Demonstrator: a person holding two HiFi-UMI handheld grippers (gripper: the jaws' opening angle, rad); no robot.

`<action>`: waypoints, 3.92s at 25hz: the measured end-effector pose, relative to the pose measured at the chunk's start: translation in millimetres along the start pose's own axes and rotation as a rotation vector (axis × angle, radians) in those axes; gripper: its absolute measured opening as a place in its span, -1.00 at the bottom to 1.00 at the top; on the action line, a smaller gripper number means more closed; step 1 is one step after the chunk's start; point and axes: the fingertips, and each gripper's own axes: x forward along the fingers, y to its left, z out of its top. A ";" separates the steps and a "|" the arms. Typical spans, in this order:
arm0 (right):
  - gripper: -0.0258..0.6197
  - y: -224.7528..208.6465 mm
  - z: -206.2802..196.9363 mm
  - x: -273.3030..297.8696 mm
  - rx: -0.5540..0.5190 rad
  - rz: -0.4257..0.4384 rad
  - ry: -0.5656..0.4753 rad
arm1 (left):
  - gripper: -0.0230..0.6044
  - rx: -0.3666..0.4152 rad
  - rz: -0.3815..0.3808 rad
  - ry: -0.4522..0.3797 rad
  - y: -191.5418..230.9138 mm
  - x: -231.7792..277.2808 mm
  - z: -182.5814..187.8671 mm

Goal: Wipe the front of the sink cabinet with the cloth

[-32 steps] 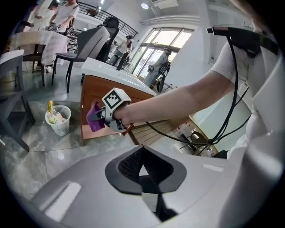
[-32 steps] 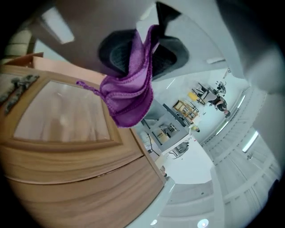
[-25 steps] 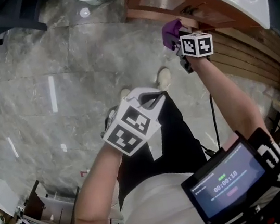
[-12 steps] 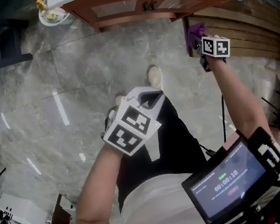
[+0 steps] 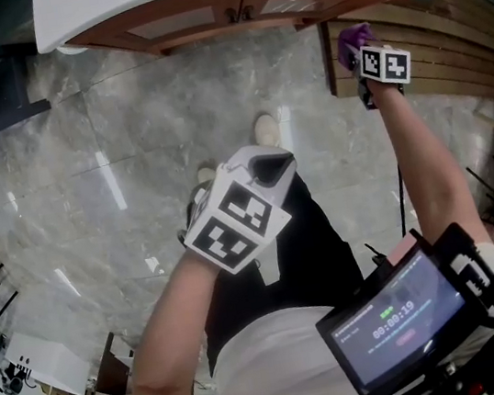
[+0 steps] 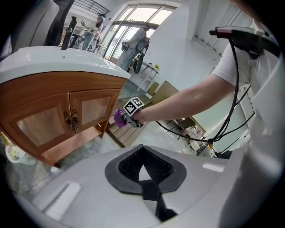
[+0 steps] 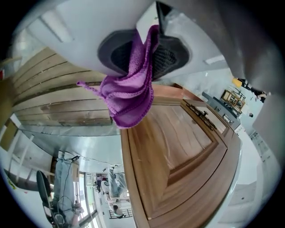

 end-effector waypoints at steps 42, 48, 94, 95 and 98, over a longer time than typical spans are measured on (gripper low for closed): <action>-0.67 160.7 36.9 111.2 -0.128 0.171 0.038 | -0.90 -0.132 0.084 -0.065 56.0 -30.6 -19.5; -0.67 194.8 33.7 116.8 -0.153 0.193 0.035 | -0.90 -0.147 0.092 -0.086 56.7 -43.6 -35.0; -0.67 471.7 32.7 192.1 -0.329 0.329 0.058 | -0.91 -0.331 0.233 -0.244 90.0 -180.3 -175.4; -0.67 477.5 33.1 194.9 -0.332 0.331 0.059 | -0.90 -0.338 0.237 -0.247 92.0 -182.6 -179.5; -0.67 496.7 31.5 205.9 -0.343 0.336 0.060 | -0.90 -0.359 0.251 -0.256 100.1 -190.9 -195.0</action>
